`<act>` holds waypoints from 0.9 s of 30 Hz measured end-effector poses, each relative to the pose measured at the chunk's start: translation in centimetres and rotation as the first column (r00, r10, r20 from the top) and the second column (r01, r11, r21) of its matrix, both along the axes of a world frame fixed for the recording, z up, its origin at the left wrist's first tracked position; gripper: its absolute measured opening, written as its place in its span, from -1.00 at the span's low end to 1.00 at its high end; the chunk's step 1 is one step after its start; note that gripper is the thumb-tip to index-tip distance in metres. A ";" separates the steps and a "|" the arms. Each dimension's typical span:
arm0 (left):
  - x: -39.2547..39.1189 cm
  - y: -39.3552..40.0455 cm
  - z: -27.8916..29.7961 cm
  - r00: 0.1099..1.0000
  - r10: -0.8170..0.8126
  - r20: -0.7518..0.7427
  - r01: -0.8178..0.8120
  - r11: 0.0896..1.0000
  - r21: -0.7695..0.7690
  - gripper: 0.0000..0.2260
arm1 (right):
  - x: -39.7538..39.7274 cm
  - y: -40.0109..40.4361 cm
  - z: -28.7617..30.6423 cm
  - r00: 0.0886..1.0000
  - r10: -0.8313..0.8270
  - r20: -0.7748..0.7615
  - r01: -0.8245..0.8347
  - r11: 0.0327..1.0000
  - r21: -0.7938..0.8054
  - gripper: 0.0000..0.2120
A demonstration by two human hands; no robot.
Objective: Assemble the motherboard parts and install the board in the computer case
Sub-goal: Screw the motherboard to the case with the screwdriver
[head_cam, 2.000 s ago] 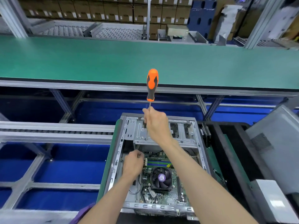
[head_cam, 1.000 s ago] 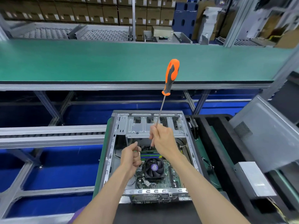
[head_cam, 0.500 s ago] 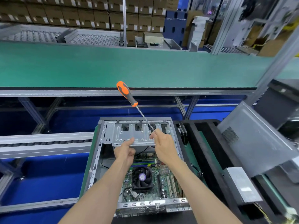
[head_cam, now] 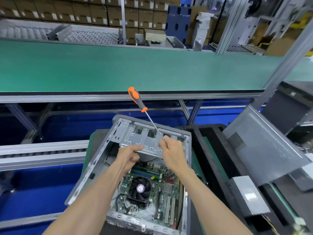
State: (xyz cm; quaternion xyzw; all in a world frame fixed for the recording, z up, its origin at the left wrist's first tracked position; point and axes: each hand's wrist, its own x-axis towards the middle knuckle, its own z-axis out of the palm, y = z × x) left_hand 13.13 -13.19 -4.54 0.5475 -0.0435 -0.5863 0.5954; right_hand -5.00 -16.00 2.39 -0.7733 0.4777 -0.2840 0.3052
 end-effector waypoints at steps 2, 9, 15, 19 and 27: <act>-0.1 -1.5 1.0 0.987 -0.155 0.040 0.154 0.988 0.017 -0.87 | -0.5 -0.4 -0.1 1.000 -0.017 -0.001 0.017 1.000 0.013 -0.70; -0.7 -5.6 2.3 0.838 -0.533 0.114 0.524 0.846 0.098 -0.90 | -2.5 -1.6 -0.4 0.998 -0.064 -0.019 0.065 0.997 0.040 -0.70; -5.9 -4.5 -0.4 0.923 -0.299 0.242 0.300 0.953 0.035 -0.79 | -2.6 -2.3 -0.2 0.993 -0.113 0.042 0.112 0.993 0.024 -0.70; -9.6 -2.7 -1.7 0.928 -0.284 0.240 0.288 0.957 0.018 -0.63 | -2.0 -2.9 0.0 0.987 -0.133 0.093 0.132 0.991 0.012 -0.70; -7.4 -2.7 -1.7 0.870 -0.455 0.190 0.458 0.889 0.033 -0.80 | -1.6 -2.9 -0.9 0.983 -0.135 0.123 0.136 0.991 -0.001 -0.67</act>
